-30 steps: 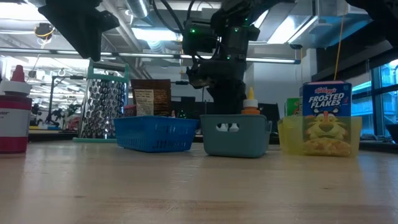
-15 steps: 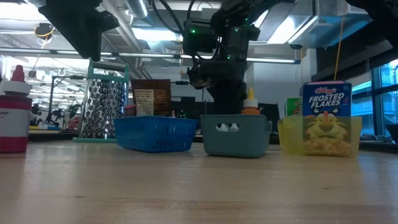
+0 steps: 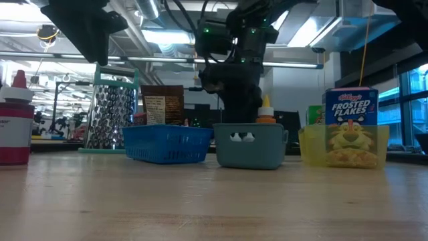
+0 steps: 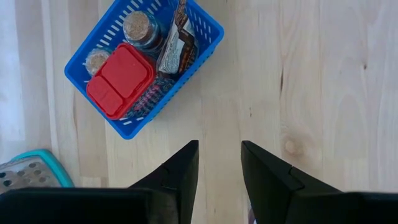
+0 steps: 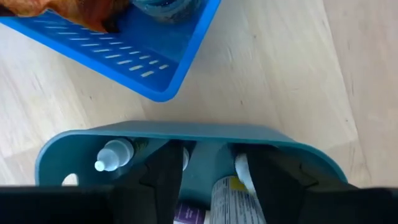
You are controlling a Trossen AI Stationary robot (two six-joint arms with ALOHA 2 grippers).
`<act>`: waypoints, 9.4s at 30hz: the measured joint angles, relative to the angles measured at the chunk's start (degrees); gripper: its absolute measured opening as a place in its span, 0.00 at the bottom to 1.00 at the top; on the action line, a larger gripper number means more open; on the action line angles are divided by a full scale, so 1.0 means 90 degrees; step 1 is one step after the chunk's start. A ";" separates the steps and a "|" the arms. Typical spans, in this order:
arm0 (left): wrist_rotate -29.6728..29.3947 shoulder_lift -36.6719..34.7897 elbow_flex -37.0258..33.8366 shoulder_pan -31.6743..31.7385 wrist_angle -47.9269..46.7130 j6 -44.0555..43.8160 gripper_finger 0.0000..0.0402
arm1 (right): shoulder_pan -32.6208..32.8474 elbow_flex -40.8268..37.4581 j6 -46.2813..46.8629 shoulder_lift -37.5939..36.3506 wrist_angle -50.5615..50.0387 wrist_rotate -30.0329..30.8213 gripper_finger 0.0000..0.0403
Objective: Pick & Place Kitchen Items
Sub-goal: Put the black food coloring bottle into the green bin, then put the red food coloring bottle into the green bin
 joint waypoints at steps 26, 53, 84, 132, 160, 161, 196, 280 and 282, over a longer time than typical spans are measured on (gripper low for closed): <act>0.0266 -0.0002 0.0000 0.0002 0.0000 -0.0256 0.29 | 0.0275 0.2072 0.0312 -0.0005 -0.2200 -0.0004 0.44; 0.0003 -0.0567 -0.0136 -0.2179 -0.1534 -0.3722 0.28 | 0.1579 0.2702 0.0624 -0.0005 -0.3078 -0.0028 0.44; -0.0312 -0.0571 -0.0993 -0.2229 -0.1513 -0.4586 0.30 | 0.2788 0.2699 0.0130 -0.0002 -0.2000 -0.0006 0.44; -0.1604 -0.0668 -0.1561 -0.3624 -0.0562 -0.5299 0.67 | 0.2926 0.2695 -0.0172 0.0002 -0.1623 0.0433 0.44; -0.2664 -0.0665 -0.4043 -0.4444 0.2155 -0.6660 0.67 | 0.2926 0.2693 -0.0413 0.0002 -0.1318 0.0447 0.44; -0.2715 -0.0664 -0.4109 -0.4444 0.2251 -0.6663 0.67 | 0.2926 0.2695 -0.0413 0.0002 -0.1318 0.0447 0.44; -0.3718 -0.0673 -0.4176 -0.4435 0.2878 -0.6052 0.35 | 0.2926 0.2692 -0.0556 0.0002 -0.1131 0.0435 0.44; -0.3441 -0.0670 -0.1955 -0.2059 0.5535 0.0300 0.35 | 0.2441 0.2697 -0.2324 0.0313 0.2365 0.2422 0.65; -0.3441 -0.0670 -0.1955 -0.2059 0.5549 0.0300 0.35 | 0.2441 0.2697 -0.2378 0.0313 0.2367 0.2422 0.65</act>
